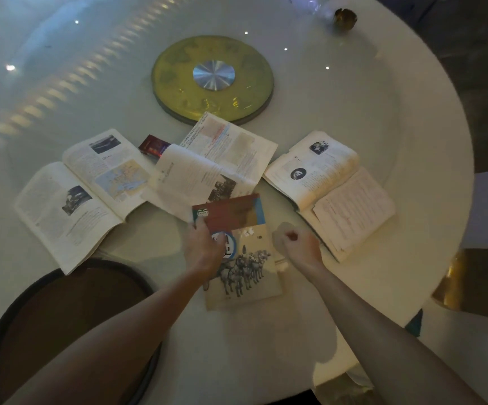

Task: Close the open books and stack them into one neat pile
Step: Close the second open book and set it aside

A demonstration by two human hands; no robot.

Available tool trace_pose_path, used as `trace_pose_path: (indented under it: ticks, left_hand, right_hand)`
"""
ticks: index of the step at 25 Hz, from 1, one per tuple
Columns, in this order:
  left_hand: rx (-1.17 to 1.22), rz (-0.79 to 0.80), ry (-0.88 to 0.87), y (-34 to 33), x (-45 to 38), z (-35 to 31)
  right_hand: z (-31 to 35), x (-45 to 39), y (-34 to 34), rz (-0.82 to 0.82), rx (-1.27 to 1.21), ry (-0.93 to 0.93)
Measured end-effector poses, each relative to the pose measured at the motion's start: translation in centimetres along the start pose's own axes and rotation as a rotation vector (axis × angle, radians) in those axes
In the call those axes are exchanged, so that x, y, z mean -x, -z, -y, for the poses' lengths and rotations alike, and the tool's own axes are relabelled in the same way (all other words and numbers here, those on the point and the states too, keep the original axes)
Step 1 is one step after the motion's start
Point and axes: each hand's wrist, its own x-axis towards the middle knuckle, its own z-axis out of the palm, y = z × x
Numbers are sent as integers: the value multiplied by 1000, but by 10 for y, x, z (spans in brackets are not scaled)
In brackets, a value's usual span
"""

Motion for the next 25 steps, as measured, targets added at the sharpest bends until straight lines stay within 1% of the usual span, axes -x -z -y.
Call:
trace_pose_path:
  ticks: [3,5,7,9,11,13,15,17,18,21,22,25]
  left_hand:
    - [140,199,-86,-24,-10,-56]
    - [218,286,-40,-43,-21,-88]
    - [307,303,51,-67,-30,-122]
    - [323,286,107,-92,-34,-151]
    - [376,269,163,-115,-42,-173]
    - [530,250,301,-131,-49,-184]
    - [673,187,450,-141,-57,-189]
    - [779,167,521,-146,-61,-191]
    - [814,192,537,-147,-60,-191]
    - [877,385,581,-143,-49,-194]
    - [912,426,596,-140,-46,-195]
    - [994,461,654,-135,-43,-196]
  right_hand:
    - [-25,-20,46,-86,-215,-154]
    - [-42,-35,74,-168,-322,-252]
    - [-63,-51,104,-246,-414,-348]
    - [-83,-65,130,-278,-460,-434]
    - [-103,-77,146,-273,-498,-529]
    - [-119,-84,148,-254,-580,-613]
    - [-128,-91,148,-262,-672,-672]
    - [-130,-99,151,-232,-756,-734]
    - [-132,-104,152,-211,-779,-754]
    - [-130,-109,154,-151,-808,-777]
    - [-131,-110,154,-148,-803,-790]
    - [-137,-109,158,-116,-803,-838]
